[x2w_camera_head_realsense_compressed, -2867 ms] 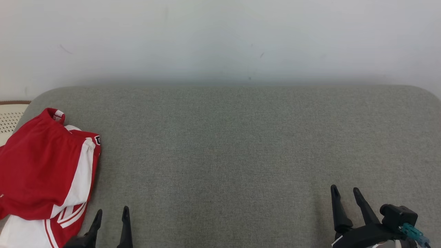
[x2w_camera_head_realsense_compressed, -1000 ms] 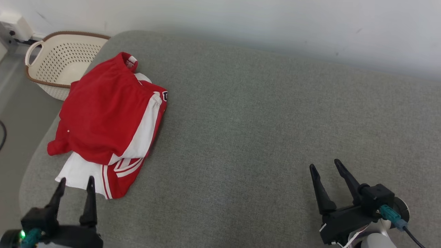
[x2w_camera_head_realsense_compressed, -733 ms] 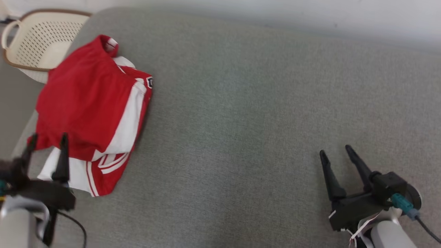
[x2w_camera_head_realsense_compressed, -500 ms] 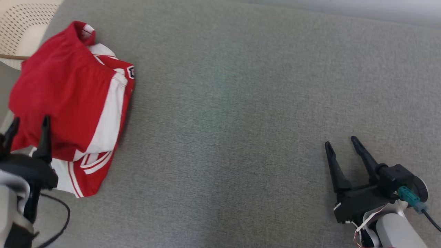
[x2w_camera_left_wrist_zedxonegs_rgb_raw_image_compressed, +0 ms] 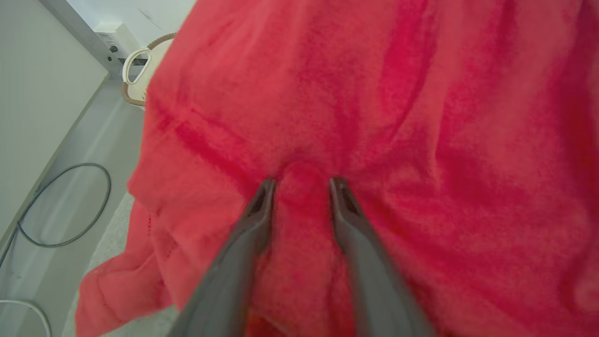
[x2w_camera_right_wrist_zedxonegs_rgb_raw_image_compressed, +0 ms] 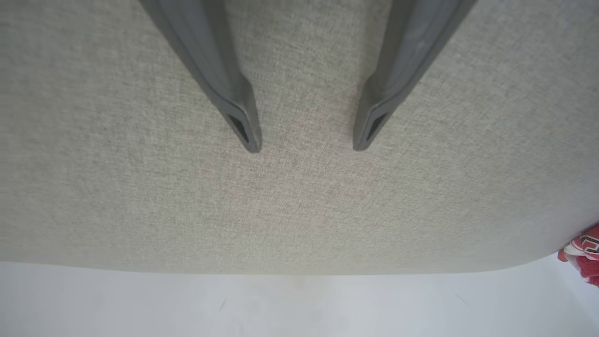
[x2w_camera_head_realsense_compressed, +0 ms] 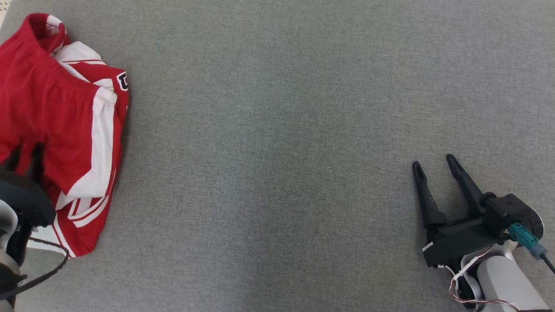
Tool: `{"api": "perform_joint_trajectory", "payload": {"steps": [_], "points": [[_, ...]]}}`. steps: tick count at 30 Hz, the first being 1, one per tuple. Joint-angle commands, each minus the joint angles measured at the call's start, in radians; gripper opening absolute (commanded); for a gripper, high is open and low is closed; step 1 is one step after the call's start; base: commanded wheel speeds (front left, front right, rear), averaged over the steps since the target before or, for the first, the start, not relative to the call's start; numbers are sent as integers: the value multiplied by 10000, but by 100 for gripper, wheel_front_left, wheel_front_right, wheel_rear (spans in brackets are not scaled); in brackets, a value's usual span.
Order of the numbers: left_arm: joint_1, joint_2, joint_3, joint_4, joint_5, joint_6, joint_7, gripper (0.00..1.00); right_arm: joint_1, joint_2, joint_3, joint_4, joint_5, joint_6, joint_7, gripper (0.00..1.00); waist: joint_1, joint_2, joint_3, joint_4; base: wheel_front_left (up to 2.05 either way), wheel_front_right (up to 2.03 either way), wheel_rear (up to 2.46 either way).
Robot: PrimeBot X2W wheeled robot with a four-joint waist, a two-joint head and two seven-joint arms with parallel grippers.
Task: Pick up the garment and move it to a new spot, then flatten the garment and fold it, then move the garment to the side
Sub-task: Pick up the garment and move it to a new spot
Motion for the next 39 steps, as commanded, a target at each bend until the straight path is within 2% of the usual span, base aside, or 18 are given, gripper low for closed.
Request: {"api": "perform_joint_trajectory", "payload": {"steps": [1, 5, 11, 14, 17, 18, 26, 31, 35, 39], "points": [[-91, 80, -114, 281, -210, 15, 17, 0, 201, -20, -45, 353, 84, -13, 85, 100, 0, -1, -34, -47, 0, 0, 0], [-215, 134, -388, 598, -357, 14, -206, 0, 103, 61, -123, 256, 99, -13, 81, 100, 0, -1, -114, -63, 0, 0, 0], [-778, 439, -813, 529, 92, 14, -1238, 0, 154, 314, -239, 190, 157, -13, 53, 100, 0, -1, -487, -91, 0, 0, 0], [-1282, 525, -1056, 106, 457, 46, -1500, 0, 273, 454, -240, 210, 117, -13, 45, 100, 0, -1, -802, -118, 0, 0, 0], [-1814, 300, -1318, -1014, 911, 59, -1599, 0, 289, 723, -177, 268, 182, -13, 44, 100, 0, -1, -1147, -216, 0, 0, 0], [-1814, 300, -1318, -1014, 911, 59, -1599, 0, 289, 723, -177, 268, 182, -13, 44, 100, 0, -1, -1147, -216, 0, 0, 0], [-1420, -1046, -1663, -4316, 1277, 30, -1615, 0, 409, 1084, -1, 345, 284, -13, 44, 100, 0, -1, -1621, -731, 0, 0, 0], [-950, -2314, -2108, -5764, 1163, 25, -1613, 0, 505, 1140, -98, 422, 329, -13, 44, 100, 0, -1, -1828, -1223, 0, 0, 0], [-414, -3199, -2449, -6095, 954, 18, -1613, 0, 490, 1175, -126, 426, 337, -12, 45, 100, 0, -1, -1855, -1706, 0, 0, 0], [323, -3616, -2406, -5419, 534, 15, -1612, 0, 368, 1208, -20, 390, 356, -12, 45, 100, 0, -1, -1781, -2231, 0, 0, 0]]}}
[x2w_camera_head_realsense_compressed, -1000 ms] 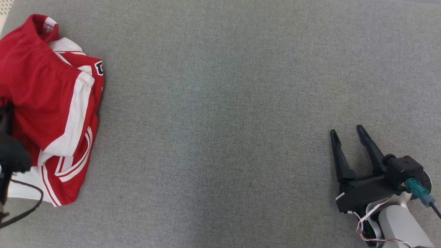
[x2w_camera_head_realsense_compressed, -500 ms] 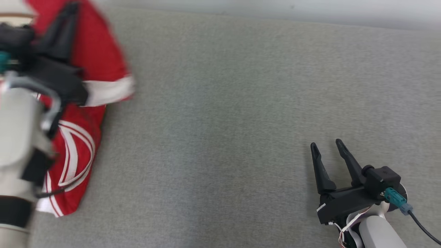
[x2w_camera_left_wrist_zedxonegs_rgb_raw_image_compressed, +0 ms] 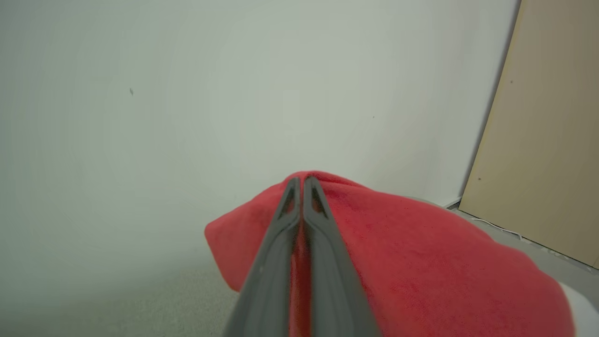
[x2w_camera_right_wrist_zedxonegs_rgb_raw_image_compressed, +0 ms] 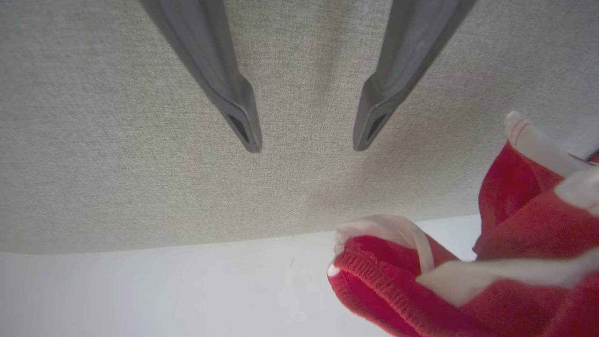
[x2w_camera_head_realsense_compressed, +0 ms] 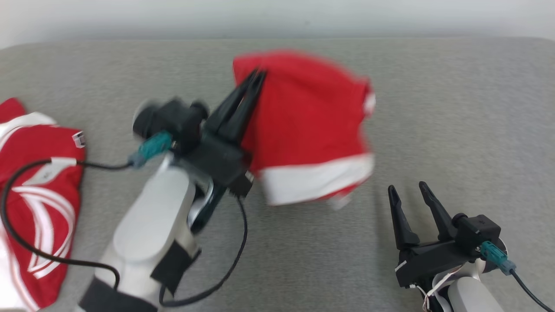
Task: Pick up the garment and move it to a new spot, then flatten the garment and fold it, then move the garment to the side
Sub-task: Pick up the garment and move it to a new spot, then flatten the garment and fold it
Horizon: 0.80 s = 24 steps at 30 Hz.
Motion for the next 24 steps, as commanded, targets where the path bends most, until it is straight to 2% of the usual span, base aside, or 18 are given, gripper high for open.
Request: {"api": "perform_joint_trajectory", "payload": {"steps": [1, 2, 3, 4, 5, 9, 13, 19, 24], "points": [[358, 1, 71, 271, -211, 15, -46, 0, -87, 29, 65, -24, 30, -10, -6, 100, 1, 0, 10, -559, 0, 0, 0], [519, -35, -43, 510, -171, 14, -46, 0, -118, 56, 80, -42, 61, -10, -8, 100, 1, 0, 30, -677, 0, 0, 0], [679, -62, -56, 769, -166, 14, -48, 27, -157, 72, 127, -71, 80, -10, -8, 100, 1, 0, 62, -786, 0, 0, 0], [802, -56, -95, 984, -115, 14, -46, 82, -186, 78, 163, -100, 107, -10, -8, 100, 1, 0, 84, -860, 0, 0, 0], [956, -57, -79, 1174, -52, 14, -46, 100, -180, 81, 181, -142, 137, -10, -8, 100, 1, 0, 94, -903, 0, 0, 0], [1536, -49, 258, 1587, 187, 13, -47, 100, -134, 86, 454, -372, 349, -10, -8, 100, 1, 0, 109, -865, 0, 0, 0], [2157, -5, 1037, 1342, 848, 104, -47, 100, -133, -14, 947, -597, 641, -10, -6, 100, 1, 0, 67, -543, 0, 0, 0], [3173, -39, 2239, 397, 1628, 275, -47, 100, -183, -295, 2387, -871, 1532, -10, -8, 100, 1, 0, -61, 56, 0, 0, 0], [3953, -109, 2954, -308, 1838, 317, -47, 100, -178, -583, 3462, -636, 1961, -10, -8, 100, 1, 0, -186, 423, 0, 0, 0]]}}
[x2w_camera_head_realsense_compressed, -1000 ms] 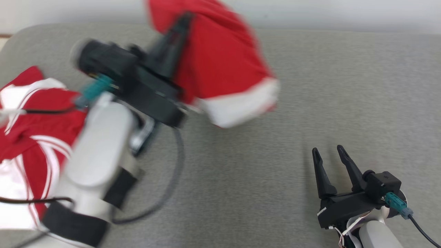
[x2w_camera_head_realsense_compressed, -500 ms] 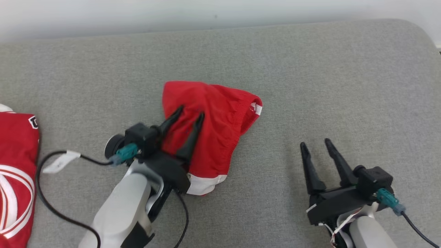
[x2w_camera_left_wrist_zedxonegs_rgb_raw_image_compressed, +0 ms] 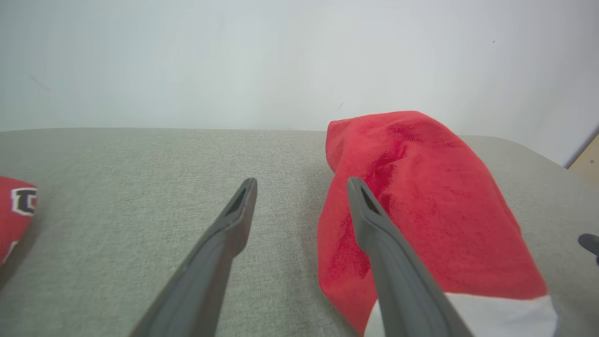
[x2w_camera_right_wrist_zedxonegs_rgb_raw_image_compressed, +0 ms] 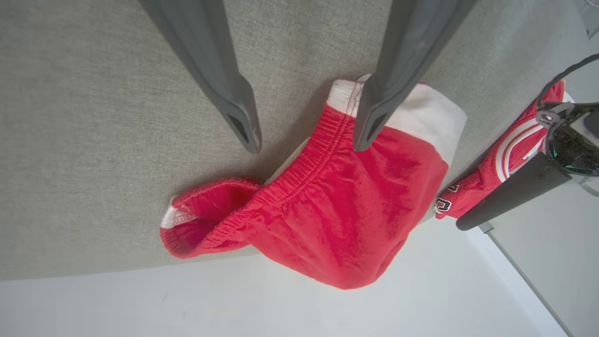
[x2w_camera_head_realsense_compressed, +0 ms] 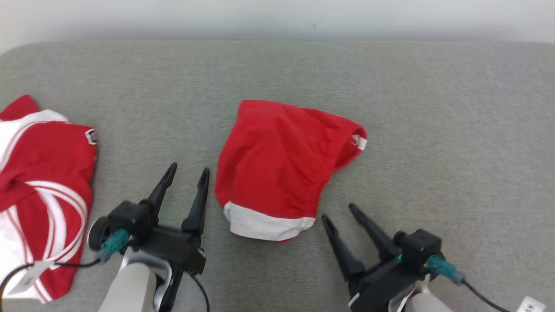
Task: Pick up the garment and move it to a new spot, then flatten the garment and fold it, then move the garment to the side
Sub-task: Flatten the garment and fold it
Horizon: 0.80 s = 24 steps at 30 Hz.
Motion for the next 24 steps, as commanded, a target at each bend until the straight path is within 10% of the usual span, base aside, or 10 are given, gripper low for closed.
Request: {"api": "perform_joint_trajectory", "payload": {"steps": [1, 20, 22, 24], "points": [[190, -7, 26, -26, 122, -1, -45, 100, 6, -32, 52, 13, 48, -10, -8, 100, 1, 0, -137, 295, 0, 0, 0], [1187, -70, 175, -505, -326, -144, -45, 100, -639, 79, 357, 1985, 1033, -10, -8, 96, 1, 0, -110, 1382, 0, 0, 0], [1151, -67, 141, -523, -367, -114, -45, 100, -713, 113, 515, 2114, 1116, -10, -8, 89, 1, 0, -78, 1418, 0, 0, 0], [1134, -67, 108, -552, -382, -85, -46, 100, -781, 141, 622, 2220, 1184, -10, -6, 31, 1, 0, -53, 1434, 0, 0, 0]]}}
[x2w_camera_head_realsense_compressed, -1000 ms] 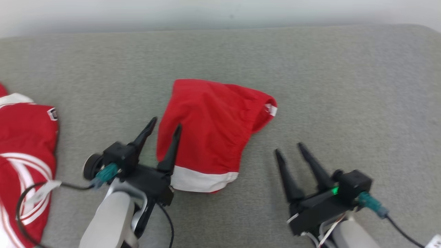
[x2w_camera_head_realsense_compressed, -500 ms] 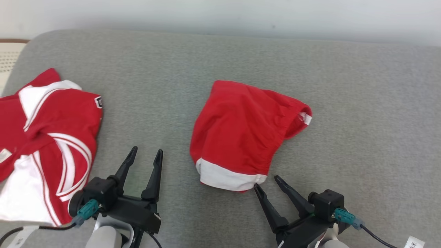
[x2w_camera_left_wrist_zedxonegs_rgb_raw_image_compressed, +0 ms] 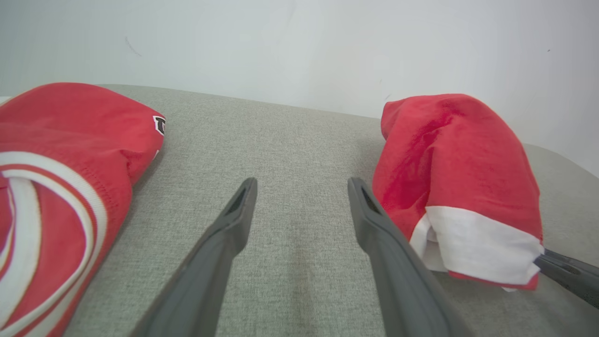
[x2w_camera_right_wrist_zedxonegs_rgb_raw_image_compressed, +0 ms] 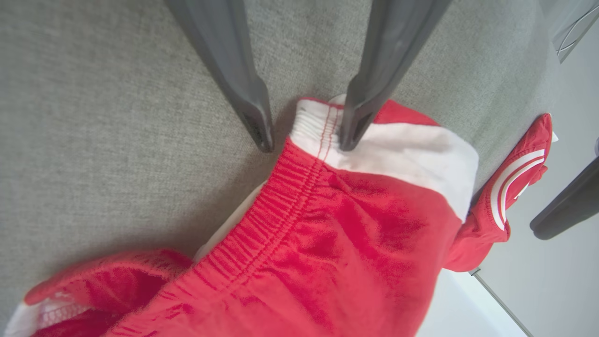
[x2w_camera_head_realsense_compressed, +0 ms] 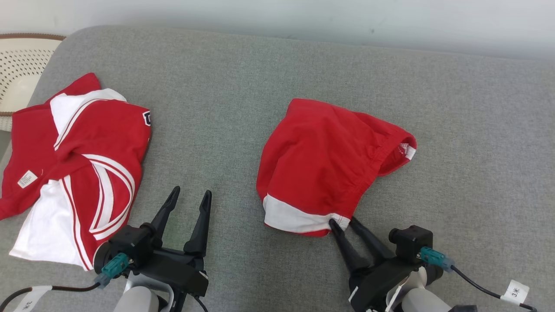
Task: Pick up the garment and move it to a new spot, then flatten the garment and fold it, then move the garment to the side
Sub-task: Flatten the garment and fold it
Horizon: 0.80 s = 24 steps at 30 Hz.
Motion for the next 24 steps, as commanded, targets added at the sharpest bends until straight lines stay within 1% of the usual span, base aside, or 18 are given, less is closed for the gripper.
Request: {"api": "perform_joint_trajectory", "payload": {"steps": [1, 3, 7, 10, 13, 15, 16, 18, 24], "points": [[74, 1, -18, -52, -66, 43, -46, 100, -72, 15, 114, 83, 94, -10, -4, 0, 1, 0, 30, 22, 0, 0, 0], [108, 1, -32, -62, -94, 45, -46, 100, -239, -23, 42, -63, 98, -10, -4, 0, 1, 0, 37, 14, 0, 0, 0], [289, -2, 60, 3, -114, 112, -46, 100, -284, -275, -1027, -604, -58, -10, -6, 0, 1, 0, -11, -276, 0, 0, 0], [279, -1, -57, -17, -207, 92, -46, 100, -172, -769, -1704, -1048, -337, -10, -6, 0, 1, 0, -78, -599, 0, 0, 0], [254, 2, -387, 22, -348, 65, -46, 100, -9, -1393, -2176, -1168, -508, -10, -7, 0, 1, 0, -190, -915, 0, 0, 0], [238, 5, -628, 53, -435, 53, -46, 100, 63, -1722, -2460, -1134, -536, -10, -6, 0, 1, 0, -280, -1117, 0, 0, 0], [254, 8, -864, 111, -541, 49, -46, 100, 209, -2026, -2666, -1018, -601, -10, -6, 0, 1, 0, -362, -1295, 0, 0, 0], [243, 5, -1151, 179, -581, 14, -46, 100, 334, -2258, -2824, -853, -656, -10, -6, 0, 1, 0, -416, -1423, 0, 0, 0], [289, 8, -1682, 438, -795, -45, -46, 100, 660, -2450, -3201, -322, -791, -10, -6, 0, 1, 0, -531, -1652, 0, 0, 0]]}}
